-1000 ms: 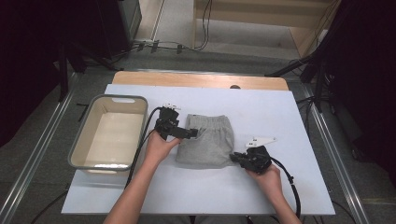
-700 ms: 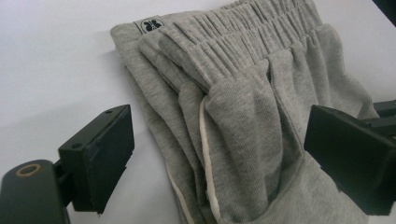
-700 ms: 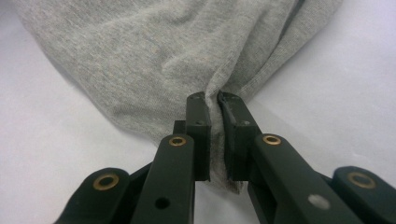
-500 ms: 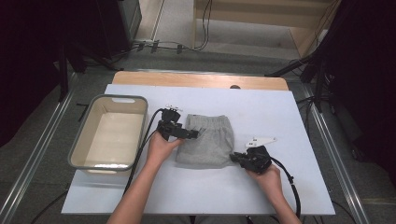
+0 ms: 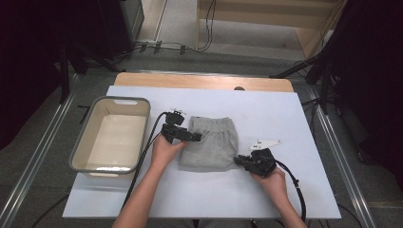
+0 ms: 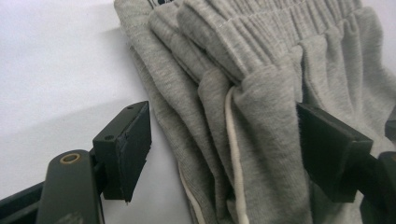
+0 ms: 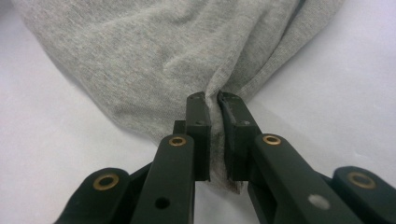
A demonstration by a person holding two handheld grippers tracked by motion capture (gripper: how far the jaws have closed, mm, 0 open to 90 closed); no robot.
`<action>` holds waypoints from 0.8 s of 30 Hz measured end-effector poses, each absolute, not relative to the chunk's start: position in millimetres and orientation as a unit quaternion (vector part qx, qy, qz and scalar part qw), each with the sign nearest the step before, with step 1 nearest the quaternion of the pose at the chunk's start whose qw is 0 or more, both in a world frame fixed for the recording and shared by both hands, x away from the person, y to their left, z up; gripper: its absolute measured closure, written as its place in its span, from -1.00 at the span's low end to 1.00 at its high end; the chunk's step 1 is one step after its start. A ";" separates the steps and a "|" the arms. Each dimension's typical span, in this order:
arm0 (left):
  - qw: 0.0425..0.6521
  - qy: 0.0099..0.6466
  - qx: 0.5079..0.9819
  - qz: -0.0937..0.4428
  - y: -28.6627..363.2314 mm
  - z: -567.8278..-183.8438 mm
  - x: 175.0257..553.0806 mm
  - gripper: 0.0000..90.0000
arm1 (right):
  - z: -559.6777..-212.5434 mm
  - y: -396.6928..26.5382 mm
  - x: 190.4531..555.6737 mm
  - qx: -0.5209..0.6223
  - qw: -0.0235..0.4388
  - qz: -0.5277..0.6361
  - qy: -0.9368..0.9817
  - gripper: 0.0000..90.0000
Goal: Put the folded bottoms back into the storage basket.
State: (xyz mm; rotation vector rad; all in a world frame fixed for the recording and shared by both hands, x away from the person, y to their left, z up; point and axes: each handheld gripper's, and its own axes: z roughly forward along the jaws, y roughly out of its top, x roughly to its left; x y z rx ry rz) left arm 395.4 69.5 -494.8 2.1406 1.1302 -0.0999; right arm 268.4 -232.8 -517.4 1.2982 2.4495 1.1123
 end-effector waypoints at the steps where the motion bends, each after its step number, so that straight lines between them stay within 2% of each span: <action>1: 0.353 0.436 0.827 -0.039 69.2 -495.1 395.5 -0.47 | -517.4 -232.8 268.4 0.433 0.077 0.371 0.818 0.78; 14: 0.357 0.432 0.828 -0.023 66.0 -497.1 393.9 -0.18 | -517.2 -231.9 267.7 0.431 0.079 0.371 0.819 0.78; 23: 0.366 0.424 0.828 -0.027 63.8 -500.4 393.2 0.26 | -517.3 -231.5 267.5 0.431 0.079 0.371 0.819 0.78; 24: 0.367 0.424 0.828 -0.027 63.7 -500.6 393.1 0.26 | -517.3 -231.5 267.5 0.431 0.079 0.371 0.819 0.78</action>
